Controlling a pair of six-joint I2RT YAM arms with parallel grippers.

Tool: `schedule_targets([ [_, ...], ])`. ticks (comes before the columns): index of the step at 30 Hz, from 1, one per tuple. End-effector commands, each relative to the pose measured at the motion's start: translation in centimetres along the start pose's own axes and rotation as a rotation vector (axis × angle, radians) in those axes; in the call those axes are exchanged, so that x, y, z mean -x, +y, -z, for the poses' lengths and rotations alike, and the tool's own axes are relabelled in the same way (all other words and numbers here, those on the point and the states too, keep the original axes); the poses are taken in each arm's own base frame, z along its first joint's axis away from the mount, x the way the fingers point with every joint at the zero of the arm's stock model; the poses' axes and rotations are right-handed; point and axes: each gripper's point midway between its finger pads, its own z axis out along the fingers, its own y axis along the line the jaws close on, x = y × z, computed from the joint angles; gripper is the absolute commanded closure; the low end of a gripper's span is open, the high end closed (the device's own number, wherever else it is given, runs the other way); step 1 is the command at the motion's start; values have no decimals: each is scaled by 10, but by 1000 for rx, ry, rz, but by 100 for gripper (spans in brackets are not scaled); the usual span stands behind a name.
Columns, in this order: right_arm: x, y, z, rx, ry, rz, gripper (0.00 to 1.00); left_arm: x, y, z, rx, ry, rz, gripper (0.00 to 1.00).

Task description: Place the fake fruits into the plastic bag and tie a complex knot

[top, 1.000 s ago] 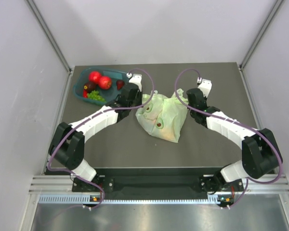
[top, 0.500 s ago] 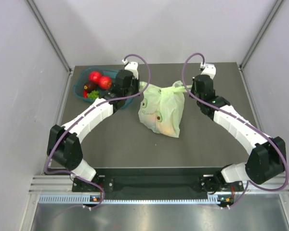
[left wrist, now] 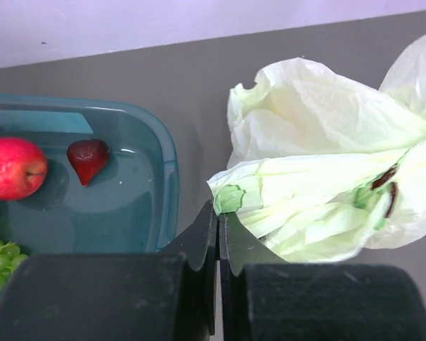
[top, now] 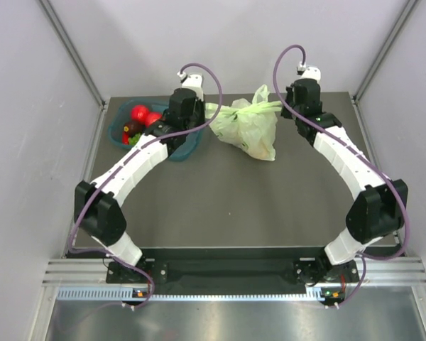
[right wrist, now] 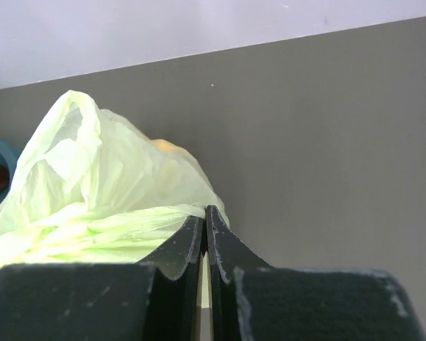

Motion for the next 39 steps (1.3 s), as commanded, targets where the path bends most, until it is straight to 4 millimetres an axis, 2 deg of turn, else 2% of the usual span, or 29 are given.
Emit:
schedule_targets([
  [1,18,-40,-16,-117,-20,-2,100,12,34,-18,131,-44,-18,100],
  [5,15,-60,-32,-154,-11,-36,100,-2,33,-54,123,-26,-26,100],
  [7,11,-67,-37,-171,-4,-45,100,-5,32,-63,112,-14,-23,100],
  [8,9,-71,-41,-176,1,-47,100,0,33,-67,113,-25,-16,100],
  [9,8,-72,-43,-173,3,-49,100,-5,33,-72,110,-13,-19,100],
  [11,4,-71,-44,-161,8,-39,98,-3,29,-75,91,-22,-27,100],
  [16,17,-60,-40,-104,-22,-47,85,12,20,-70,40,-53,-51,74],
  [17,21,-58,-39,-94,-30,-49,85,18,16,-68,21,-60,-59,64],
  [18,24,-56,-37,-83,-36,-53,83,21,15,-67,8,-62,-64,64],
  [19,26,-53,-35,-68,-39,-51,77,24,12,-64,-5,-65,-67,53],
  [21,34,-46,-28,-32,-48,-52,68,32,5,-57,-43,-73,-72,45],
  [22,40,-41,-22,2,-53,-52,58,35,4,-54,-55,-79,-71,38],
  [23,42,-38,-17,20,-55,-53,55,42,0,-47,-75,-89,-67,36],
  [28,50,-21,11,129,-60,-66,30,46,-15,-23,-170,-64,-45,27],
  [31,55,-13,32,187,-70,-66,1,50,-24,-7,-227,-51,-37,22],
  [33,58,-7,47,234,-81,-63,0,57,-27,7,-251,-63,-30,21],
  [34,64,-6,59,249,-103,-62,0,52,-26,10,-251,-49,-16,21],
  [36,62,-6,69,261,-116,-61,0,61,-24,28,-257,-76,3,20],
  [39,61,-5,96,308,-163,-50,0,55,-15,52,-250,-90,43,11],
])
